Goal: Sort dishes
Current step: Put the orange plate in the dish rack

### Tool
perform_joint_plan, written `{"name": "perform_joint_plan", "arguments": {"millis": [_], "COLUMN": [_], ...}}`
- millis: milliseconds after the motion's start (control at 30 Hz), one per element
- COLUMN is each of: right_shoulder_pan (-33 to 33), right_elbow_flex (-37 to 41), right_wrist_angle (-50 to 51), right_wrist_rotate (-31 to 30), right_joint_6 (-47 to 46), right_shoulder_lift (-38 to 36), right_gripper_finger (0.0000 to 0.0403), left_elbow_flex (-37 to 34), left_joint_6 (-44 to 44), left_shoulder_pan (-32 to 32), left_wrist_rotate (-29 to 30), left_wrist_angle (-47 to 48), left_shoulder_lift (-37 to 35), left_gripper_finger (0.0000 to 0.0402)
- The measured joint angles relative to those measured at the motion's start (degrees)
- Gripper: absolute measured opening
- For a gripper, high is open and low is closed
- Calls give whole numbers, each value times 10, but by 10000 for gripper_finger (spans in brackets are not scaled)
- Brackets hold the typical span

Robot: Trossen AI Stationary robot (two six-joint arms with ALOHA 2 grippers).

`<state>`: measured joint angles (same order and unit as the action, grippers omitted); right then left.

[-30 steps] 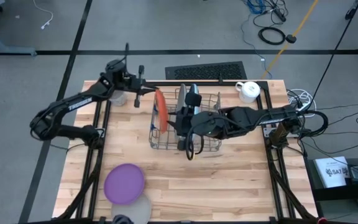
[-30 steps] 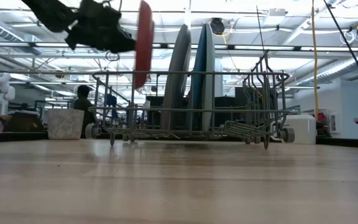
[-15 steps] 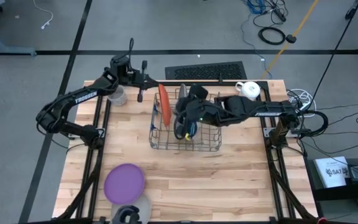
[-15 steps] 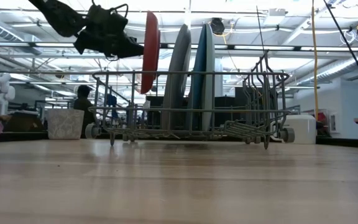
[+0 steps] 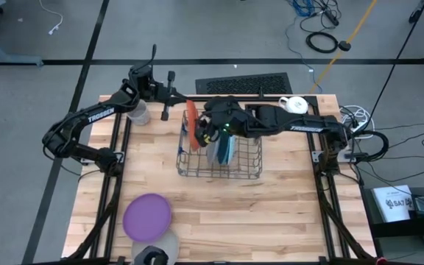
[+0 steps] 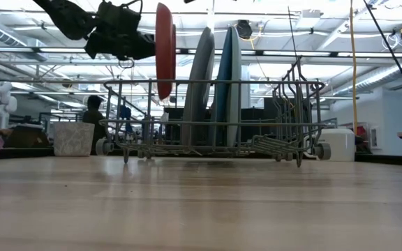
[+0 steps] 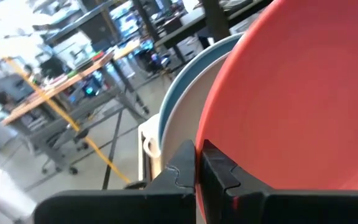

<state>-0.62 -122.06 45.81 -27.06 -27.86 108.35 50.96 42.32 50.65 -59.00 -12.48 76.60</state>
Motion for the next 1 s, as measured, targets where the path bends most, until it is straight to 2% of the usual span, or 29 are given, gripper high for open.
{"name": "perform_joint_plan", "arguments": {"millis": [167, 333, 567, 1000], "right_shoulder_pan": [3, 11, 15, 27], "right_elbow_flex": [0, 0, 0, 0], "right_wrist_angle": [-28, -31, -74, -61], "right_wrist_rotate": [3, 0, 20, 15], "right_joint_6": [-5, -41, -45, -55], "right_shoulder_lift": [19, 32, 45, 50], "right_gripper_finger": [177, 176, 176, 176], "left_elbow_flex": [0, 0, 11, 49], "left_joint_6": [6, 7, 24, 110], "left_shoulder_pan": [0, 0, -2, -7], "left_wrist_rotate": [-6, 14, 22, 88], "left_wrist_angle": [1, 6, 25, 154], "left_shoulder_lift": [0, 0, 0, 0], "left_gripper_finger": [0, 0, 0, 0]}}
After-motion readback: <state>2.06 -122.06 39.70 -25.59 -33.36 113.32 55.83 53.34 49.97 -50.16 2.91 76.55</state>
